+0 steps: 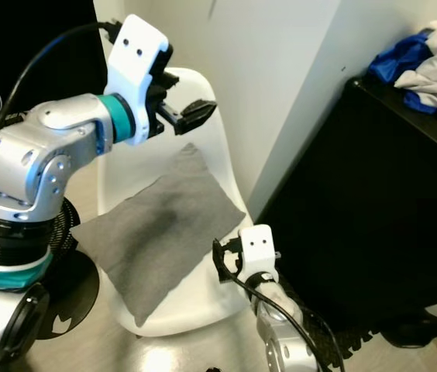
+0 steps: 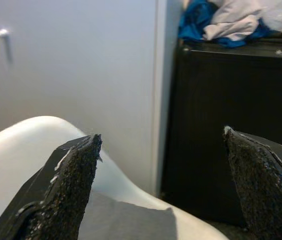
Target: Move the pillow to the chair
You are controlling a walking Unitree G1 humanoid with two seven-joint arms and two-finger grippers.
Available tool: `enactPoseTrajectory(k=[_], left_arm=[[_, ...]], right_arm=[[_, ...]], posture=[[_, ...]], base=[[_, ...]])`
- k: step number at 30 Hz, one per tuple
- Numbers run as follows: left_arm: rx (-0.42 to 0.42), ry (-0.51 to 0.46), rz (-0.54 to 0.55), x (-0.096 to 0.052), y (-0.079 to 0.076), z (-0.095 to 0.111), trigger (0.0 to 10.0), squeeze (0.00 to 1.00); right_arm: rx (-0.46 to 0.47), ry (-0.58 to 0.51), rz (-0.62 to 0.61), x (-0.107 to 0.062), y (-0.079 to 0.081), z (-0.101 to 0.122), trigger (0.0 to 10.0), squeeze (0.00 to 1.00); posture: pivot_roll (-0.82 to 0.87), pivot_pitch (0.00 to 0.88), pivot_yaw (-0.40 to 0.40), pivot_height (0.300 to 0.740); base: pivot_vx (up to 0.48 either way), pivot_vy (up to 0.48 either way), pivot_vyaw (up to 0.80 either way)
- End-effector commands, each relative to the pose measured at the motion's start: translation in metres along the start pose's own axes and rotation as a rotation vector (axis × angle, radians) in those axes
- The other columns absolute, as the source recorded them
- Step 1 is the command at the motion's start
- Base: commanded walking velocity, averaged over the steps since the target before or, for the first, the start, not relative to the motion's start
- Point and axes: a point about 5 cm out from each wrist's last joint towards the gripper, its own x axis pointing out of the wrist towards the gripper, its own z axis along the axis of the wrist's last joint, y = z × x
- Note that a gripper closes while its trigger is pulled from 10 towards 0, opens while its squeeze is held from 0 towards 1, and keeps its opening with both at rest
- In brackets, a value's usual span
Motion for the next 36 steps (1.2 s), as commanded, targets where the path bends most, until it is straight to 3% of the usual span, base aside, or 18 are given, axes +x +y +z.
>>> enactPoseTrajectory(k=[1,6,29,33,35,36], left_arm=[[0.004,-0.047,-0.010,0.000,-0.004,0.021,10.0,0.00],[-0.013,-0.060,0.033,-0.004,0.007,0.029,10.0,0.00],[-0.016,0.017,0.064,0.011,0.008,0.026,10.0,0.00],[0.027,0.047,0.051,0.018,0.001,0.018,10.0,0.00],[0.044,0.111,0.073,0.020,0.002,-0.010,10.0,0.00],[0.044,0.111,0.073,0.020,0.002,-0.010,10.0,0.00]], right_arm=[[0.004,0.037,-0.010,-0.005,-0.002,-0.009,10.0,0.00],[-0.006,0.036,-0.004,-0.005,-0.003,-0.008,10.0,0.00],[-0.012,0.049,0.000,-0.006,-0.003,-0.010,10.0,0.00],[-0.006,0.048,-0.002,-0.006,-0.001,-0.011,10.0,0.00],[-0.001,0.053,-0.002,-0.007,0.002,-0.014,10.0,0.00],[-0.001,0.053,-0.002,-0.007,0.002,-0.014,10.0,0.00]], posture=[[-0.11,0.276,0.011,0.740],[-0.11,0.278,0.012,0.740],[-0.09,0.286,0.007,0.740],[-0.09,0.286,0.012,0.740],[-0.09,0.279,0.005,0.740],[-0.09,0.279,0.005,0.740]], base=[[0.000,0.000,0.00],[0.000,0.000,0.00],[0.000,0.000,0.00],[0.000,0.000,0.00],[0.000,0.000,0.00],[0.000,0.000,0.00]])
